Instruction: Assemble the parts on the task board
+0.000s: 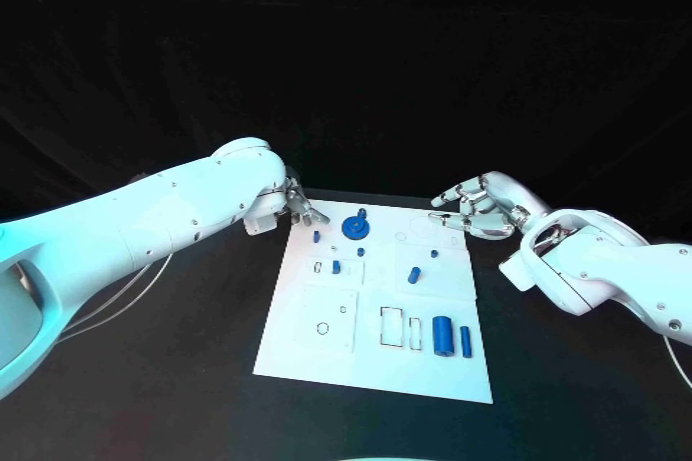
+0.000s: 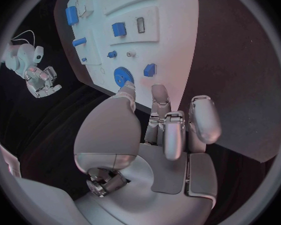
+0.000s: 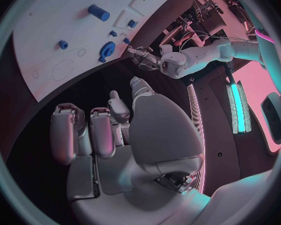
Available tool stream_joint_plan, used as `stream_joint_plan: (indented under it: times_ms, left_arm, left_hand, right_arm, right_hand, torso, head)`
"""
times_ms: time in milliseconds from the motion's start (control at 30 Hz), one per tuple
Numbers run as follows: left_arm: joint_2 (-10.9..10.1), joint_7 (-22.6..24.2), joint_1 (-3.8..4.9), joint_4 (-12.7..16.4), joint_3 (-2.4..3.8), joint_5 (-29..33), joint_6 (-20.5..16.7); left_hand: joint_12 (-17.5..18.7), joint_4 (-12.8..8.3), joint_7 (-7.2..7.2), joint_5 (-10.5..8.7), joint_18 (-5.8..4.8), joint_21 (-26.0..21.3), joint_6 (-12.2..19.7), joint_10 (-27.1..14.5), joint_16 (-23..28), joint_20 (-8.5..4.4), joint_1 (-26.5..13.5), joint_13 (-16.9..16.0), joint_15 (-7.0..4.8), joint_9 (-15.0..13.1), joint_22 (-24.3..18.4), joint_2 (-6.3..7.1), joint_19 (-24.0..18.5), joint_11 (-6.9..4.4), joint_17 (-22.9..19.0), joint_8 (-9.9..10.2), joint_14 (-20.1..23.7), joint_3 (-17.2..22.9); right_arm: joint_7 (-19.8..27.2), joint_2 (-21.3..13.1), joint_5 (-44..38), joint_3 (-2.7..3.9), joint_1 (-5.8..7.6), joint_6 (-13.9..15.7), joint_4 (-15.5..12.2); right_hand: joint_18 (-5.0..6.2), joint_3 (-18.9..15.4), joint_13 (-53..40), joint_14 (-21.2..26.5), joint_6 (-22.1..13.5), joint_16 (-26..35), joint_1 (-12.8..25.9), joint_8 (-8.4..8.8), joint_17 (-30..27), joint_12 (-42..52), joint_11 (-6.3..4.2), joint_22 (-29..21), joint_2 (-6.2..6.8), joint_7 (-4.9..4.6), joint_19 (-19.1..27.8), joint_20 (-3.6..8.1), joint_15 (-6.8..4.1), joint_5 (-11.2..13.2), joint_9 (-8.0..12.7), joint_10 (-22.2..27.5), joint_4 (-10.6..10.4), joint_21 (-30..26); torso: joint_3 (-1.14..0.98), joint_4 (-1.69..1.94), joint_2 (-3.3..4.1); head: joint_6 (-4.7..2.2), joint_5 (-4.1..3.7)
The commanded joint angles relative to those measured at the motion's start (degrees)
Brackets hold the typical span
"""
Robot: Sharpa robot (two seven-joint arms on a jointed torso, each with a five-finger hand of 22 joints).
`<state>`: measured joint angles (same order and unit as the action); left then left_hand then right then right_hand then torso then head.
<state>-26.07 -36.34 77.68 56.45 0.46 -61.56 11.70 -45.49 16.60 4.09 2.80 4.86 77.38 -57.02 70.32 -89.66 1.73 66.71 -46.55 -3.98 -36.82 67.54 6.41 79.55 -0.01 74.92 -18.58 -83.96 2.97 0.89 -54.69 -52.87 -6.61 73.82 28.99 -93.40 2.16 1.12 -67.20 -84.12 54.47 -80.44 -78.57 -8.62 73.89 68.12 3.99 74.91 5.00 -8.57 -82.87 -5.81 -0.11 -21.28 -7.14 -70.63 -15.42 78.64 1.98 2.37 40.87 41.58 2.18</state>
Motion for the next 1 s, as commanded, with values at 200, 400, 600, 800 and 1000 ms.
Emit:
stream_joint_plan:
  times_ms: [200, 400, 600, 800, 1000]
  left_arm:
    - [0.8, 1.0, -0.27, -0.8, -0.04, 0.0, 3.7]
    - [1.1, 1.1, -0.41, -1.1, -0.12, 0.1, 4.5]
    - [1.3, 1.0, -0.46, -1.5, -0.15, 0.1, 4.8]
    - [1.4, 0.9, -0.48, -2.0, -0.15, 0.1, 5.0]
    - [1.7, 1.0, -0.49, -2.3, -0.16, 0.1, 5.2]
  left_hand:
    - [-0.7, 0.0, 0.1, 0.15, -0.24, 0.3, -0.3, 0.5, -0.3, 0.18, -0.2, -0.3, 0.44, 0.2, 0.4, -0.47, 0.6, 0.0, 15.1, 0.3, -6.0, -0.4]
    - [-0.8, -0.1, 0.06, 0.15, -0.26, 0.4, -0.4, 0.6, -0.3, 0.19, 0.2, -0.4, 0.42, 0.4, 0.5, -0.78, 0.6, -0.03, 15.1, 0.3, -6.0, -0.5]
    - [-1.0, -0.2, 0.01, 0.15, -0.29, 0.5, -0.7, 0.6, -0.3, 0.19, 0.8, -0.4, 0.39, 0.6, 0.7, -1.27, 0.7, -0.07, 15.1, 0.3, -6.0, -0.6]
    - [-1.2, -0.3, -0.05, 0.15, -0.32, 0.7, -0.9, 0.7, -0.3, 0.18, 1.2, -0.5, 0.36, 0.8, 0.9, -1.72, 0.8, -0.12, 15.1, 0.2, -6.0, -0.7]
    - [-1.4, -0.4, -0.14, 0.15, -0.36, 0.8, -1.3, 0.8, -0.3, 0.16, 1.7, -0.5, 0.31, 0.9, 1.1, -2.14, 0.9, -0.19, 15.1, 0.1, -6.0, -0.8]
  right_arm:
    - [0.4, 0.2, -0.2, 0.01, -0.05, -0.7, 0.0]
    - [0.4, 0.3, -0.2, 0.01, -0.08, -0.7, 0.1]
    - [0.4, 0.3, -0.2, 0.01, -0.1, -0.8, 0.1]
    - [0.4, 0.3, -0.2, 0.01, -0.11, -0.8, 0.1]
    - [0.4, 0.4, -0.3, 0.01, -0.11, -0.8, 0.1]
  right_hand:
    - [0.93, -0.3, 0.1, -2.2, -0.3, 0.2, 0.3, -0.23, 0.0, -0.1, -0.17, 6.8, -0.45, -0.09, 0.4, 0.15, -0.4, -0.4, 0.1, 0.3, 0.0, -0.3]
    - [0.93, -0.3, 0.1, -2.2, -0.3, 0.2, 0.3, -0.23, 0.0, -0.1, -0.17, 6.8, -0.45, -0.09, 0.4, 0.15, -0.4, -0.4, 0.1, 0.3, 0.0, -0.3]
    - [0.93, -0.3, 0.1, -2.2, -0.3, 0.2, 0.3, -0.23, 0.0, -0.1, -0.17, 6.8, -0.45, -0.09, 0.4, 0.15, -0.4, -0.4, 0.1, 0.3, 0.0, -0.3]
    - [0.93, -0.3, 0.1, -2.2, -0.3, 0.2, 0.3, -0.23, 0.0, -0.1, -0.17, 6.8, -0.45, -0.09, 0.4, 0.15, -0.4, -0.4, 0.1, 0.3, 0.0, -0.3]
    - [0.93, -0.3, 0.1, -2.2, -0.3, 0.2, 0.3, -0.23, 0.0, -0.1, -0.17, 6.8, -0.45, -0.09, 0.4, 0.15, -0.4, -0.4, 0.1, 0.3, 0.0, -0.3]
  torso:
    - [-0.06, 0.07, -0.07]
    - [-0.05, 0.06, -0.08]
    - [-0.06, 0.08, -0.1]
    - [-0.05, 0.06, -0.08]
    - [-0.07, 0.04, -0.06]
  head:
    - [0.23, -0.05]
    - [0.29, 0.0]
    - [0.3, 0.03]
    - [0.32, -0.04]
    - [0.43, 0.01]
